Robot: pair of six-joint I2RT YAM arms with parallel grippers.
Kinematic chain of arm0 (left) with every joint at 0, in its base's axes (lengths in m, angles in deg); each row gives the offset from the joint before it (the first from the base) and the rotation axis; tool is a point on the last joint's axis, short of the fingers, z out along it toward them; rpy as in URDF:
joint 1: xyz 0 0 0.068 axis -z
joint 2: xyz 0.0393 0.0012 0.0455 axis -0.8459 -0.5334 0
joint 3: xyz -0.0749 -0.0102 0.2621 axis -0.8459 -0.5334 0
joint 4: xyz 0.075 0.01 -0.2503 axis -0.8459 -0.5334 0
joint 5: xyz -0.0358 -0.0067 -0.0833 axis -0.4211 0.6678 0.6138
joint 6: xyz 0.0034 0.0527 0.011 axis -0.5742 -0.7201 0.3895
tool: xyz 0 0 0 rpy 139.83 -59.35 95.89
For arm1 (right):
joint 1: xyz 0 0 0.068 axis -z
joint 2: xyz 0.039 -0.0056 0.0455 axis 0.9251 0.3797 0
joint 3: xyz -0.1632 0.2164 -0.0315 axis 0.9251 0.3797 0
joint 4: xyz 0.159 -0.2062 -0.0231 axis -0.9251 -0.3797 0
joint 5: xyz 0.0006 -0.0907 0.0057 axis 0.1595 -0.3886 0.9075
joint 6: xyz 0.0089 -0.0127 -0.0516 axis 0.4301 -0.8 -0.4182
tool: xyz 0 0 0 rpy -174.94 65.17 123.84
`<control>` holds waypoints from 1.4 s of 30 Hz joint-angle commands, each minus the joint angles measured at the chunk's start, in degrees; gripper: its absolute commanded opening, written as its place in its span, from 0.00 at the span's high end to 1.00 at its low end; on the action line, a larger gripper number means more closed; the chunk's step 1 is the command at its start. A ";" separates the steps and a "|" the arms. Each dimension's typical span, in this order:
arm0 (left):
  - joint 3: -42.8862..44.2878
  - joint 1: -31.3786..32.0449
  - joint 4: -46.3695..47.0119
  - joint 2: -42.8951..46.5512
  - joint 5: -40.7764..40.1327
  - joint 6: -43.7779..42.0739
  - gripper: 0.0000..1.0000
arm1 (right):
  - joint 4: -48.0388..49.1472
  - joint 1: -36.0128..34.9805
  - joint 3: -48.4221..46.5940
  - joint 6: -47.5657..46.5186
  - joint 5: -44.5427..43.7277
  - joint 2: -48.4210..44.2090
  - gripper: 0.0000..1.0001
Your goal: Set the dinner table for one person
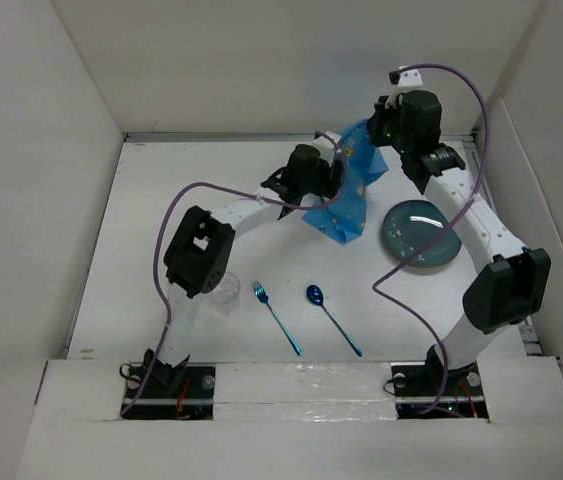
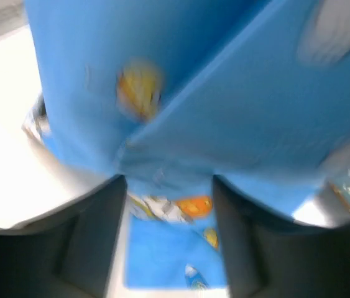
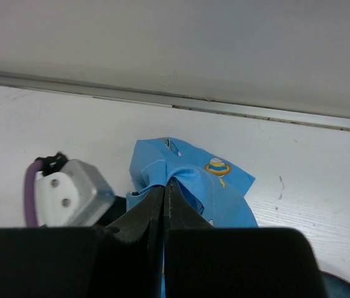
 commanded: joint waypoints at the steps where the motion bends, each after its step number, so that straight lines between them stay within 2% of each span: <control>1: -6.84 -2.06 8.87 8.32 2.25 0.12 0.43 | 3.14 1.96 0.35 0.31 0.99 -3.18 1.00; 2: -7.12 -2.94 8.96 8.68 4.01 0.21 0.32 | 3.23 2.66 0.44 0.48 2.99 -3.35 1.00; 5: -3.80 -6.20 6.25 6.58 13.41 0.73 0.29 | 3.32 3.37 0.53 0.83 4.85 -3.88 1.00; 10: 1.56 -6.20 3.87 2.10 19.40 -0.32 0.24 | 2.79 5.12 0.62 0.75 7.40 -4.67 1.00; 12: 3.15 -6.20 4.39 0.78 21.51 0.29 0.15 | 2.61 5.65 0.62 0.83 9.24 -4.85 1.00; 15: 7.63 -6.20 4.31 -2.03 25.55 1.34 0.08 | 2.52 6.27 0.27 1.45 12.40 -4.94 1.00; 19: 12.29 -5.68 1.59 -4.85 32.32 0.83 0.08 | 2.53 6.80 0.00 1.36 12.95 -4.85 1.00; 24: 6.67 -5.68 7.90 -3.01 36.81 3.98 0.15 | 2.35 8.03 -0.79 1.45 13.82 -3.71 1.00; 29: 14.83 -5.68 5.54 -7.92 38.48 5.12 0.13 | 2.52 8.03 -0.35 1.54 14.44 -4.14 1.00; 31: 17.38 -5.68 5.71 -9.59 40.05 6.00 0.19 | 2.35 8.03 -0.09 1.45 14.09 -4.41 1.00; 34: 17.58 -5.68 5.54 -10.12 42.43 6.36 0.46 | 2.35 8.03 0.09 1.36 13.56 -4.58 1.00; 35: 17.31 -5.68 5.54 -9.95 42.61 6.27 0.68 | 2.35 8.55 0.00 1.36 13.47 -4.50 1.00; 37: 16.61 -5.68 4.31 -9.16 41.66 4.96 0.85 | 2.70 8.56 -0.08 1.71 13.82 -4.50 1.00; 38: 16.43 -5.68 3.44 -8.72 40.34 4.34 1.00 | 2.70 8.56 -0.17 1.71 13.82 -4.32 1.00; 42: 14.32 -8.57 2.20 -5.12 35.59 3.72 1.00 | 4.19 9.09 -0.08 1.71 12.33 -3.80 1.00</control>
